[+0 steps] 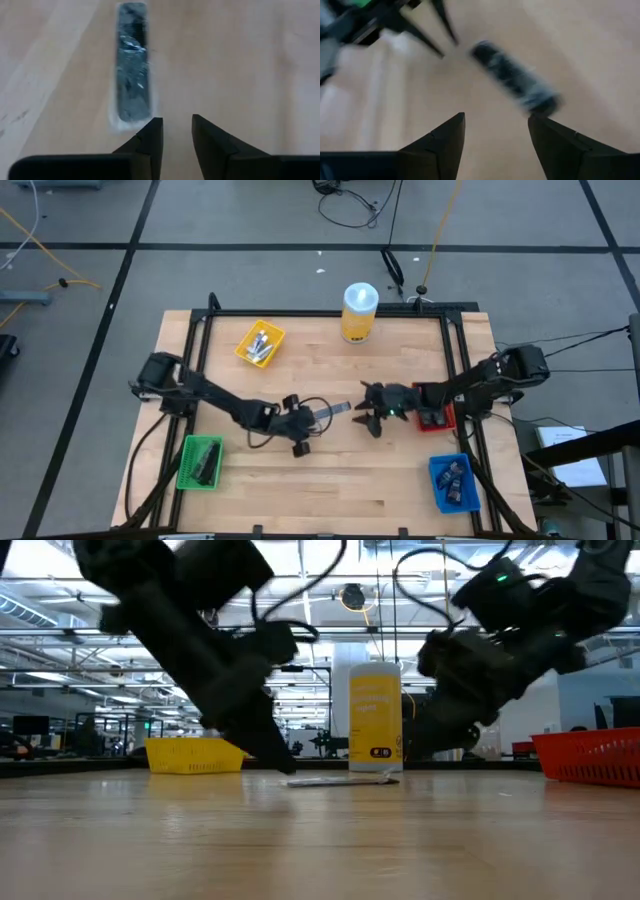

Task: Pick & Place Travel size toiletries
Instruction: Put the black comb into the green bin

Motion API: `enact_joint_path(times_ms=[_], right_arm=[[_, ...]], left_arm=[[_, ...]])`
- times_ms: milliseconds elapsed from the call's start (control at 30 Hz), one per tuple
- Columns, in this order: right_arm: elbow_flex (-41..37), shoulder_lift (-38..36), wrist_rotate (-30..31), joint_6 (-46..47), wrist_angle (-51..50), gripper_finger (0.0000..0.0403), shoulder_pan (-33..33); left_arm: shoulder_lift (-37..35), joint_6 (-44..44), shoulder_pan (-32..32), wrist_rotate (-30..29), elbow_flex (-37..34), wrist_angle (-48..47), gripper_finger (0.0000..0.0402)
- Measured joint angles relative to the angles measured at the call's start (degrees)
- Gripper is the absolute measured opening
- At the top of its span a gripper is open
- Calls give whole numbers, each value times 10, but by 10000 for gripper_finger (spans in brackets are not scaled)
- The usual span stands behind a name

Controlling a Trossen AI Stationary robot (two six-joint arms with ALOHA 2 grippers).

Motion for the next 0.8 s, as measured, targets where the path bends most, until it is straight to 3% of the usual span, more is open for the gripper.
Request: enact_joint_path(times_ms=[167, 333, 800], right_arm=[[44, 0, -24, -17, -106, 243, -44], [48, 0, -31, -9, -131, 269, -66], [48, -6, -29, -25, -178, 263, -122]], left_arm=[[41, 8, 39, 23, 1, 38, 77], [66, 19, 68, 49, 2, 68, 55], [120, 37, 83, 68, 3, 138, 4]])
